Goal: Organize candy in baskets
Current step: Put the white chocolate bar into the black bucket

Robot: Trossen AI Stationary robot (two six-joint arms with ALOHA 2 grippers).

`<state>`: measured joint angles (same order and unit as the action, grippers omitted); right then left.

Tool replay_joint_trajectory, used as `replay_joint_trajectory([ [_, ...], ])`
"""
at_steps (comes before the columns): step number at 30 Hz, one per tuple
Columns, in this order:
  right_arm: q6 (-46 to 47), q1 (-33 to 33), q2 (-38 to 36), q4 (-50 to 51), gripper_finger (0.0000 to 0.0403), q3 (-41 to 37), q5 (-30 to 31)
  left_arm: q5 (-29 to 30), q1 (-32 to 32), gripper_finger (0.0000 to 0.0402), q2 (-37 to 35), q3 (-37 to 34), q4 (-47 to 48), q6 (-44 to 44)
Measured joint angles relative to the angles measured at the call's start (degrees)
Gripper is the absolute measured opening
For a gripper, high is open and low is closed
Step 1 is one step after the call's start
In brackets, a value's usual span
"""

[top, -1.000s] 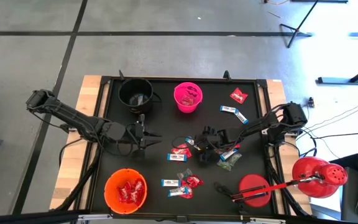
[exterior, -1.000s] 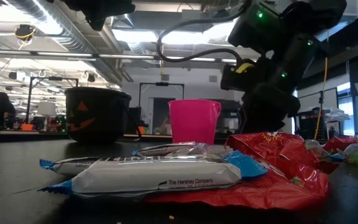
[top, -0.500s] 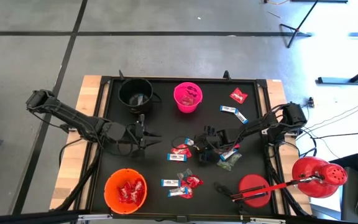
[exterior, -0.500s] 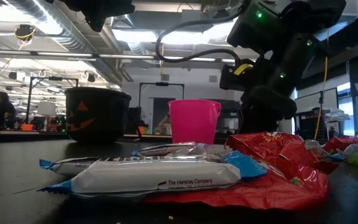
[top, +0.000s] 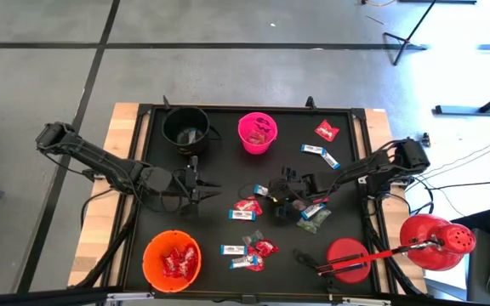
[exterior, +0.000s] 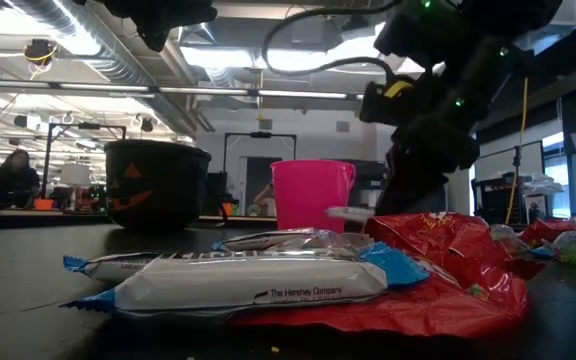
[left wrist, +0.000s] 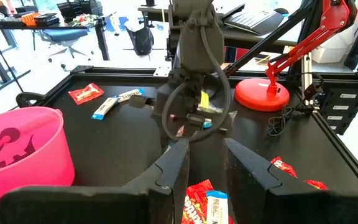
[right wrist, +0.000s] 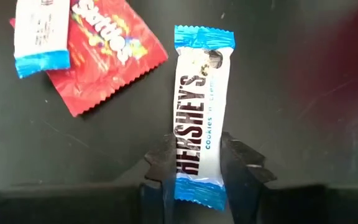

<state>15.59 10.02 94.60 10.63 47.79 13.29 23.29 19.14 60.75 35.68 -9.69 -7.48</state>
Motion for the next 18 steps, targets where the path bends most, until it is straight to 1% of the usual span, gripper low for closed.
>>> replay_joint_trajectory([
  [5,-1.06,0.03,-2.2,-0.27,0.0078,0.09,0.54,0.0,0.02,0.009,0.0,0.0,0.02,-0.03],
  [10,-2.5,0.04,-4.78,-0.52,0.0076,0.11,3.33,0.33,0.01,0.009,0.0,0.0,0.24,-0.05],
  [12,-2.95,0.04,-5.95,-0.56,0.0073,0.11,4.44,1.8,0.02,0.009,0.0,0.0,0.34,-0.22],
  [15,-4.11,0.04,-7.32,-1.67,0.006,0.15,5.17,4.58,-0.15,0.009,0.0,0.0,1.79,-1.83],
  [18,-5.19,0.04,-8.14,-3.28,0.0039,0.17,5.15,5.13,-0.93,0.009,0.0,0.0,4.13,-4.43],
])
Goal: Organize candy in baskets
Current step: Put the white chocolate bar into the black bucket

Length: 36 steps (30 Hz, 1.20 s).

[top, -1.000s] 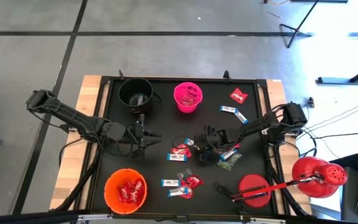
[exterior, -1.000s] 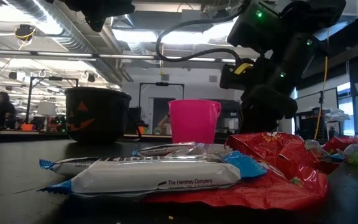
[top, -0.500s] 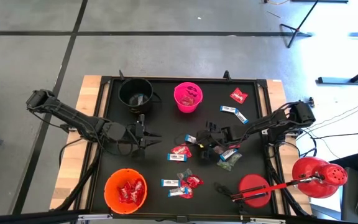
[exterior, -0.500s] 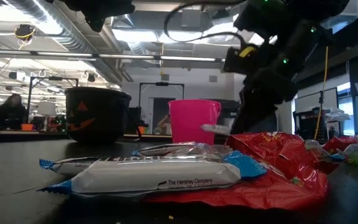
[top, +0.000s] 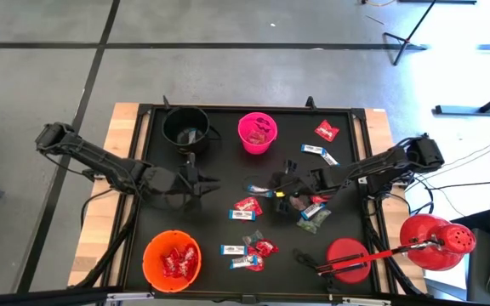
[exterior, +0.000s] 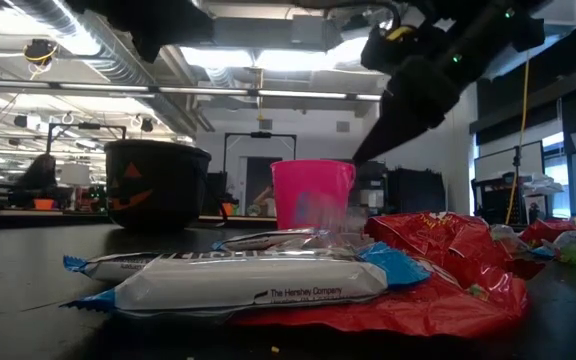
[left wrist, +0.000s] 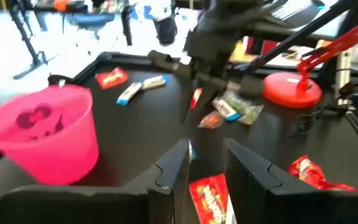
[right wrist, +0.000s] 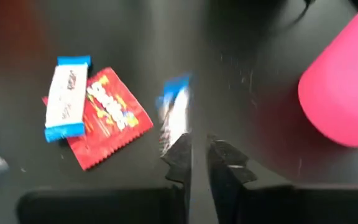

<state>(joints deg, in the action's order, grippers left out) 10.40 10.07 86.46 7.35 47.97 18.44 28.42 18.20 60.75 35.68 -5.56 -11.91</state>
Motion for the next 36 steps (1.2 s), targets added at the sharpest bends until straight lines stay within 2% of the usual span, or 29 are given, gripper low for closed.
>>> replay_joint_trajectory([
  [3,-1.3,0.0,-0.09,-1.46,0.0011,0.04,-0.1,0.01,-1.29,0.009,1.03,0.0,1.95,-3.1],
  [6,-1.79,0.0,-0.09,-1.44,0.0006,0.04,-1.09,-0.55,-2.36,0.009,3.09,-0.02,3.08,-5.12],
  [11,-1.5,0.04,0.84,-1.03,0.0046,0.04,-1.78,-3.44,-3.8,0.009,7.67,-0.02,2.4,-6.37],
  [16,-0.43,0.04,3.27,-0.03,0.0107,0.04,-4.73,-7.57,-5.13,0.009,11.14,-0.02,1.93,-8.64],
  [24,-1.96,0.11,9.14,3.21,0.0192,0.04,-8.97,-9.92,-5.95,0.0098,12.83,-0.02,1.4,-9.0],
  [29,-1.9,0.11,12.31,2.28,0.021,0.12,-10.26,-9.6,-5.95,0.0133,12.81,-0.02,-0.33,-8.69],
  [33,-1.79,0.07,13.56,0.69,0.0209,0.24,-10.24,-9.3,-6.21,0.0161,12.81,-0.02,-0.5,-8.51],
  [36,-1.56,0.07,13.69,-0.55,0.0202,0.24,-10.0,-9.01,-6.69,0.0168,12.81,-0.02,-0.59,-8.51],
])
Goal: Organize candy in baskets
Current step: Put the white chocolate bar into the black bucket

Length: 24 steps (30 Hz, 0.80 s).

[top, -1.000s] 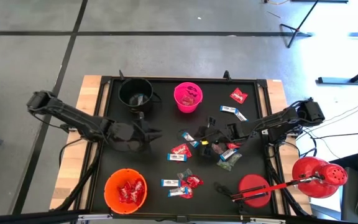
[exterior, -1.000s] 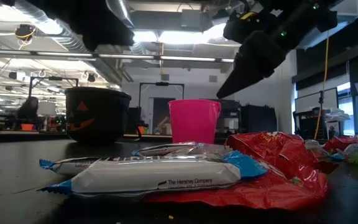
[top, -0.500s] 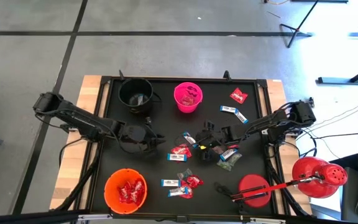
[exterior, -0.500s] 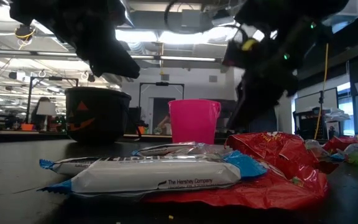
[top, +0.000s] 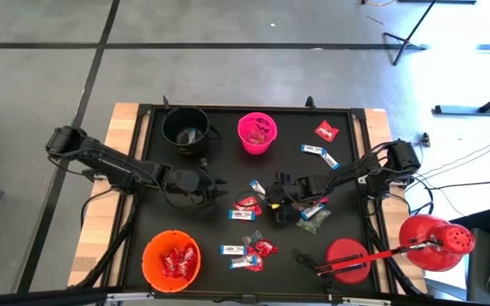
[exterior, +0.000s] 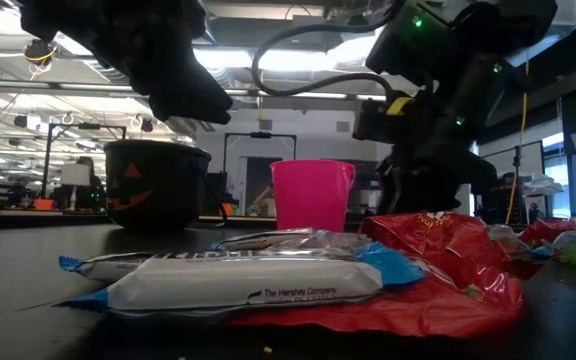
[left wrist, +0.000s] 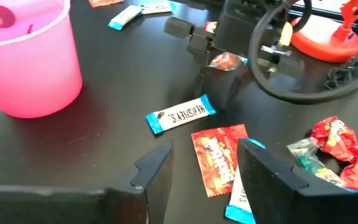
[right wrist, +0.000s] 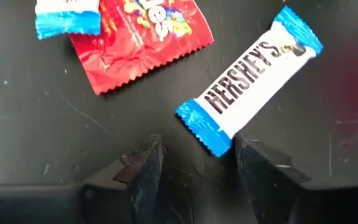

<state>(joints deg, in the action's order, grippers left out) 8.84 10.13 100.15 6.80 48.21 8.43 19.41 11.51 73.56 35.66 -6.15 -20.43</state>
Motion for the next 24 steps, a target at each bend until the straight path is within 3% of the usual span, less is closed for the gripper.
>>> replay_joint_trajectory([
  [6,0.2,0.02,0.18,-1.19,0.0156,-0.04,0.66,0.03,-0.54,0.0169,0.0,0.0,0.01,0.0],
  [15,0.15,-0.07,0.32,-2.87,0.001,-0.2,2.39,0.01,-0.53,0.0169,0.0,0.0,0.03,-0.03],
  [24,-0.32,-0.04,-0.78,-3.63,0.0002,-0.2,6.56,0.01,-0.53,0.0169,0.0,0.0,0.04,-0.22],
])
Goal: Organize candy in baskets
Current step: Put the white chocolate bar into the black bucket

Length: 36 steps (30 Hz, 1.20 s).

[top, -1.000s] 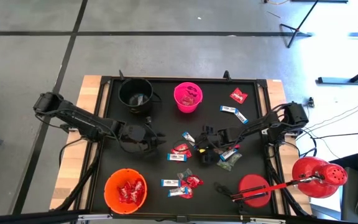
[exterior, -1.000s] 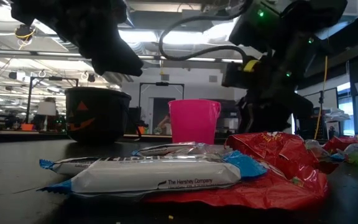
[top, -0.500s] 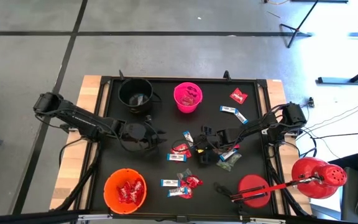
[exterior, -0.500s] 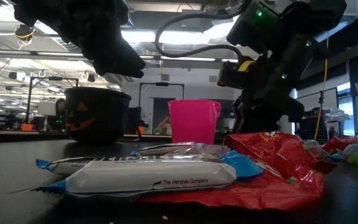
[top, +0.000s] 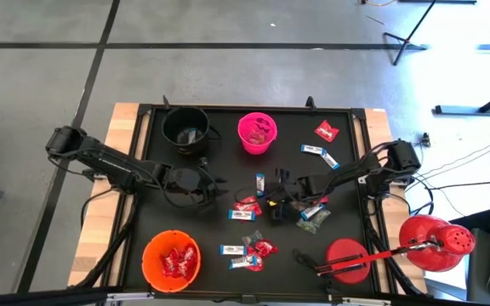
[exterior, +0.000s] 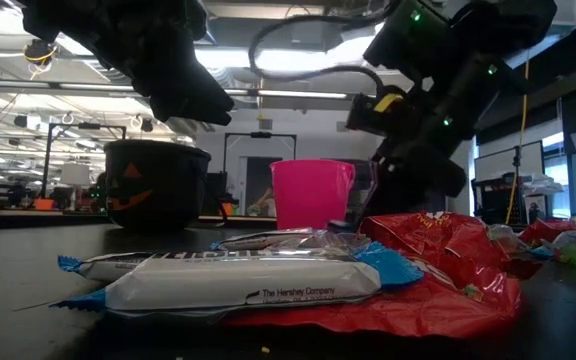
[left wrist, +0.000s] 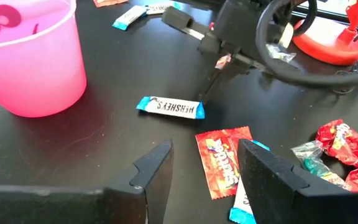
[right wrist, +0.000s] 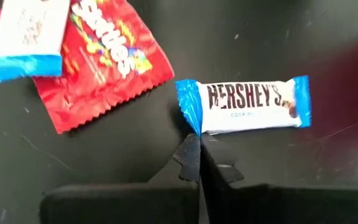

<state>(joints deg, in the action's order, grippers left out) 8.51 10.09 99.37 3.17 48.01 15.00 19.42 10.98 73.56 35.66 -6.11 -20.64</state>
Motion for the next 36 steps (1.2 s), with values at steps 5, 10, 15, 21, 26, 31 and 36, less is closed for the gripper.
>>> replay_joint_trajectory([
  [5,-0.9,0.05,-2.64,-0.08,0.0001,0.0,0.49,0.02,0.02,0.0169,0.0,0.0,-0.01,0.17],
  [10,-1.83,0.07,-5.97,-0.17,0.0001,0.0,0.95,0.04,0.16,0.0169,0.18,-0.02,-0.63,1.94],
  [15,-3.02,0.07,-8.67,-1.22,0.0,0.0,1.1,0.06,0.77,0.0169,3.2,-0.02,-7.77,8.61],
  [21,-4.29,0.07,-9.33,-3.73,0.0,0.0,0.93,1.17,0.61,0.0169,9.21,-0.02,-16.87,15.46],
  [26,-4.33,0.07,-9.33,-4.81,0.0,0.0,0.85,1.18,0.61,0.0169,14.09,0.04,-21.31,20.92],
  [31,-4.54,0.07,-9.33,-8.57,0.0,0.0,-2.11,3.63,0.61,0.0169,18.01,2.35,-21.81,25.04],
  [36,-4.55,0.07,-9.33,-10.58,0.0,0.0,-4.1,6.92,0.4,0.0169,20.28,5.06,-21.9,28.43],
])
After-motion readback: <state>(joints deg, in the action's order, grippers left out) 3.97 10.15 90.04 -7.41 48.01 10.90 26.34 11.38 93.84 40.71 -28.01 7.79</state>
